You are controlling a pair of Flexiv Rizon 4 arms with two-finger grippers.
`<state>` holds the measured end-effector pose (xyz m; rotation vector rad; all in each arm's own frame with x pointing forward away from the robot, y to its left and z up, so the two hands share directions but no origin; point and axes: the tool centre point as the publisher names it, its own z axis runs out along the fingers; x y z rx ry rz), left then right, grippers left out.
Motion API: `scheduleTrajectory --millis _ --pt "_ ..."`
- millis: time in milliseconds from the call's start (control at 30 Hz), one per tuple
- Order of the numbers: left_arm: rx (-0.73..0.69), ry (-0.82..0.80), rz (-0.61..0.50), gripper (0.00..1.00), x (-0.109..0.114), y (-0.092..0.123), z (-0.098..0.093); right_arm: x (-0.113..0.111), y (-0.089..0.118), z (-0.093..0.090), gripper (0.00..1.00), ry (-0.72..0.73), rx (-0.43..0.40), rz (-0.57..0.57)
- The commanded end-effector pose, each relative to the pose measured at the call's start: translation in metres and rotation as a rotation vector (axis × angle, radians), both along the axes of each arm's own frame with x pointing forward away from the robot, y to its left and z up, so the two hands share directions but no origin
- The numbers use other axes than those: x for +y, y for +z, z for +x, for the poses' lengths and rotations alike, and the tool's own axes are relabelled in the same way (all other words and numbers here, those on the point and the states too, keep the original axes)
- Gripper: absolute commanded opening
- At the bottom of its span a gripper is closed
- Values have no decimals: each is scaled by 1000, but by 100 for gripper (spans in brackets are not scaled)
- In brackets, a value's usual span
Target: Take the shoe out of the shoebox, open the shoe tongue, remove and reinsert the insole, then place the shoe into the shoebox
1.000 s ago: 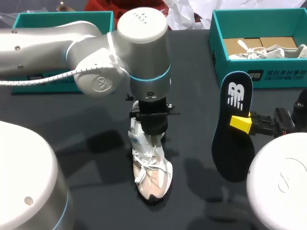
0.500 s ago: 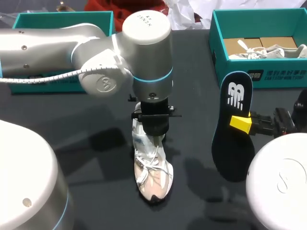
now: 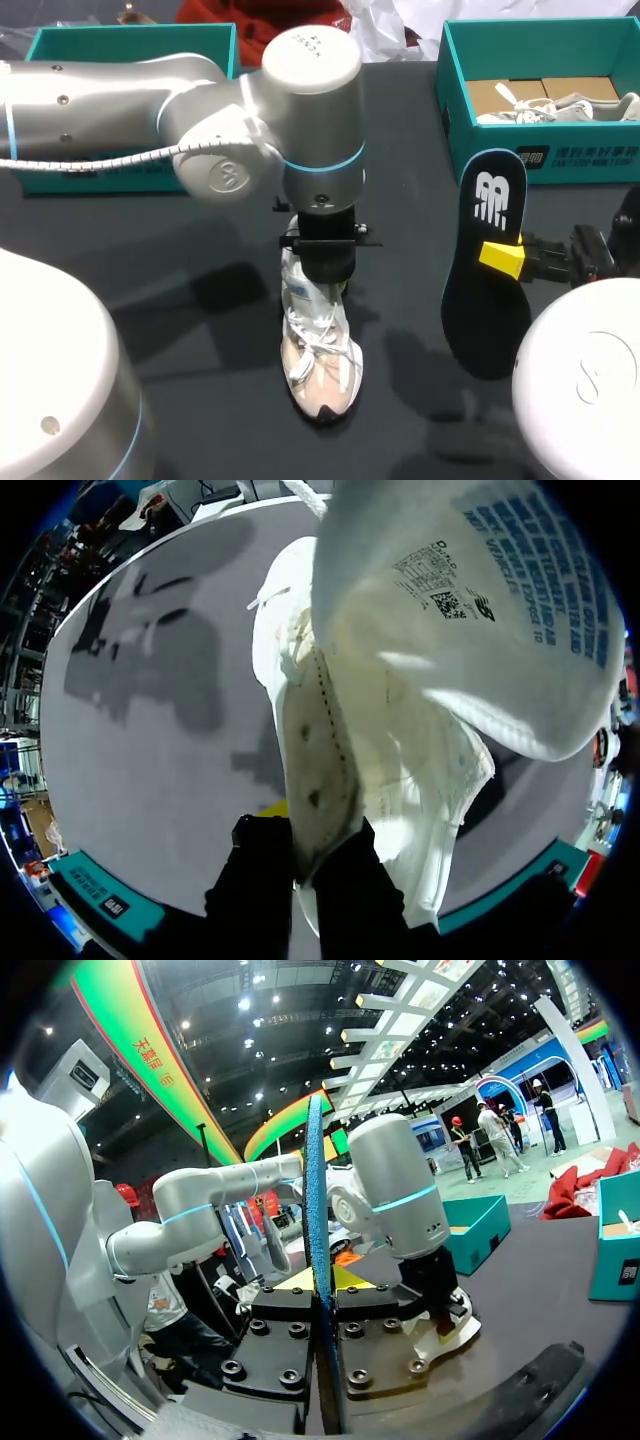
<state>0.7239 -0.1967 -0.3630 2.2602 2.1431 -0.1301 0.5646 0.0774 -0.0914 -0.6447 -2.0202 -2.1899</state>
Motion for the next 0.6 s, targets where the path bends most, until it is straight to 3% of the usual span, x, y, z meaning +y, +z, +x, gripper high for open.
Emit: scheduleTrajectory --millis 33,133,233,333,467,600 --pt "5 -5 7 0 -7 -5 3 1 2 -4 0 -8 1 -5" --pt "6 -10 11 4 -10 -6 3 1 2 -4 0 -8 1 -5" --pt "7 -13 15 26 -12 -8 4 1 2 -4 0 -8 1 -5" --pt "8 -13 18 36 -13 -9 5 1 2 -4 0 -8 1 -5" --pt "3 -10 6 38 -14 -4 7 1 2 -4 0 -8 1 -5" --pt "-17 3 -27 47 -13 6 10 1 2 -4 0 -8 1 -5"
